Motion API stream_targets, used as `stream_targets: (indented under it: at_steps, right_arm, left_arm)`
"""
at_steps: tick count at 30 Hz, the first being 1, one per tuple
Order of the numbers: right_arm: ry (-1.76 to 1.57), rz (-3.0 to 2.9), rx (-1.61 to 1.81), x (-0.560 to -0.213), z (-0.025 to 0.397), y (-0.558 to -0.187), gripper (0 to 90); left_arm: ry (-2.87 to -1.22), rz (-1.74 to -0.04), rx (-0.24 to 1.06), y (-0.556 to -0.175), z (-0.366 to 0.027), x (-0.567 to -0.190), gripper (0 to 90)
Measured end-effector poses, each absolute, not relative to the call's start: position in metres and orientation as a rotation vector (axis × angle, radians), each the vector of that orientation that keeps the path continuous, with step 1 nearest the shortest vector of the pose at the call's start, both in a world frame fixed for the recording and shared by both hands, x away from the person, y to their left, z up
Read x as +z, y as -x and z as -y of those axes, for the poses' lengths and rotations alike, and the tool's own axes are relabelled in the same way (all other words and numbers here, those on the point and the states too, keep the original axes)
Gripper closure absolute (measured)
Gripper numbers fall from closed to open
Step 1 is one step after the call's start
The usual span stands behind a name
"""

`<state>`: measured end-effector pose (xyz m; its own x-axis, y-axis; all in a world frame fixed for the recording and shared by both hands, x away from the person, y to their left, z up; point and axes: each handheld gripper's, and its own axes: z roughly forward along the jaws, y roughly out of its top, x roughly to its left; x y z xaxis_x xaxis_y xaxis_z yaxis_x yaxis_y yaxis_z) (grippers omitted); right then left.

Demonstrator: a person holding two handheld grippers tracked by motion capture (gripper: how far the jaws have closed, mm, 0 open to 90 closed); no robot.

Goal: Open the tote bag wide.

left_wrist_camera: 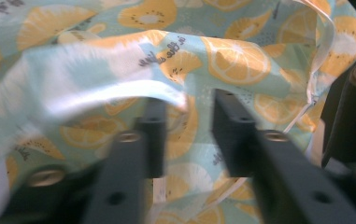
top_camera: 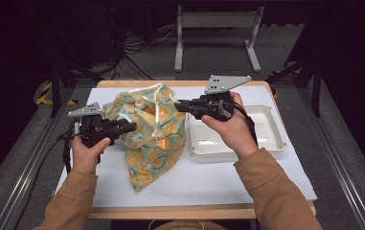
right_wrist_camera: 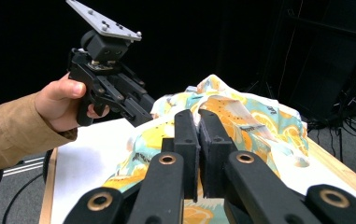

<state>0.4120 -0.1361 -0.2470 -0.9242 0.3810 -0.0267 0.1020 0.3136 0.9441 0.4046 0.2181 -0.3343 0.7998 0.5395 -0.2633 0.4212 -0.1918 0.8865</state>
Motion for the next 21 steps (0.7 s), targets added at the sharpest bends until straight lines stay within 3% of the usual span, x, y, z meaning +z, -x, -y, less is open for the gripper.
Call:
stream_targets:
  at_steps: [2,11,21]
  right_arm:
    - [-0.440,-2.337,1.651,-0.248,0.137,-0.412,87.3]
    - [-0.461,-2.329,1.644,-0.251,0.145,-0.410,87.3]
    - [-0.505,-2.333,1.602,-0.265,0.155,-0.407,87.4]
  left_arm:
    - [-1.837,-0.733,0.143,-0.400,-0.219,-0.333,89.4]
    - [-1.910,-0.689,0.196,-0.375,-0.230,-0.322,89.9]
    - [-1.992,-0.675,0.138,-0.358,-0.236,-0.324,90.0]
